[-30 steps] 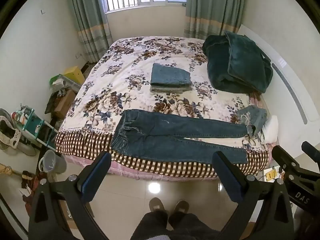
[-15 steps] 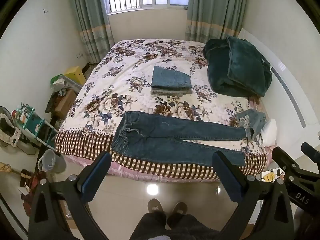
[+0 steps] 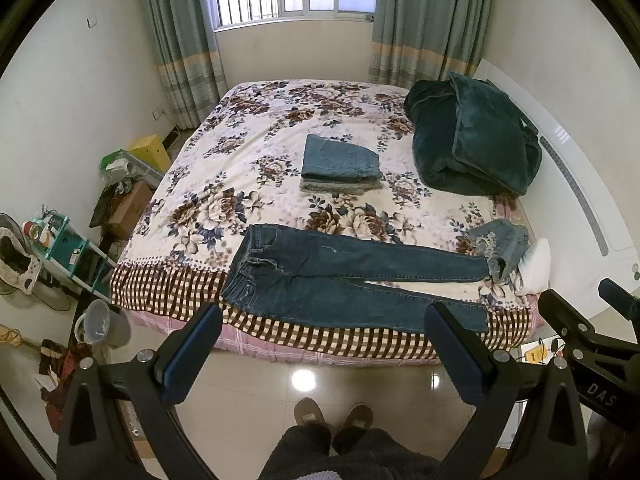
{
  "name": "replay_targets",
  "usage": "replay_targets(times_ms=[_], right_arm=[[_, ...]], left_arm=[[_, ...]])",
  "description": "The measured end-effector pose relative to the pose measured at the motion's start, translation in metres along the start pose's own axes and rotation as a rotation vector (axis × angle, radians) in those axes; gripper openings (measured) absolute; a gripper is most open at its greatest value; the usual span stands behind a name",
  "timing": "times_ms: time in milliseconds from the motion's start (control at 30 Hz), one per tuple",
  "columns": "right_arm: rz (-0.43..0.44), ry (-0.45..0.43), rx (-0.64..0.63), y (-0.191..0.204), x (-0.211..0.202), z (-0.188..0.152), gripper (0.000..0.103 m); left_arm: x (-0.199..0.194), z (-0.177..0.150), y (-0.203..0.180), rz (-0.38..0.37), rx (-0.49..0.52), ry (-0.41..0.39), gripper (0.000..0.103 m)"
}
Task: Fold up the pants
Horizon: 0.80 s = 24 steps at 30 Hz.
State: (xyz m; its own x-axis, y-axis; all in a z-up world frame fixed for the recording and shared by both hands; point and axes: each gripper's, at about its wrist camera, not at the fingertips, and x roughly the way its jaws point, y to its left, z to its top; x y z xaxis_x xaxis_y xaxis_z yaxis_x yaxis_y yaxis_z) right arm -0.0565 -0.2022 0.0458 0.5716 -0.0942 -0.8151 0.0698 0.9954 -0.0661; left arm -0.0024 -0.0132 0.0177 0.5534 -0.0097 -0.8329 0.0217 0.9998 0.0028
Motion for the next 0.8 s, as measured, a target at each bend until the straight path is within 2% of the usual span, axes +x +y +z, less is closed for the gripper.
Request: replay_targets(times_ms=[800], right_arm=[[0.001,-0.005,0.002,0.003,-0.006,0.007,0.103]], left_arm=[[-0.009,0.015,0.003,-0.013,0.009,-0.002,0.103]])
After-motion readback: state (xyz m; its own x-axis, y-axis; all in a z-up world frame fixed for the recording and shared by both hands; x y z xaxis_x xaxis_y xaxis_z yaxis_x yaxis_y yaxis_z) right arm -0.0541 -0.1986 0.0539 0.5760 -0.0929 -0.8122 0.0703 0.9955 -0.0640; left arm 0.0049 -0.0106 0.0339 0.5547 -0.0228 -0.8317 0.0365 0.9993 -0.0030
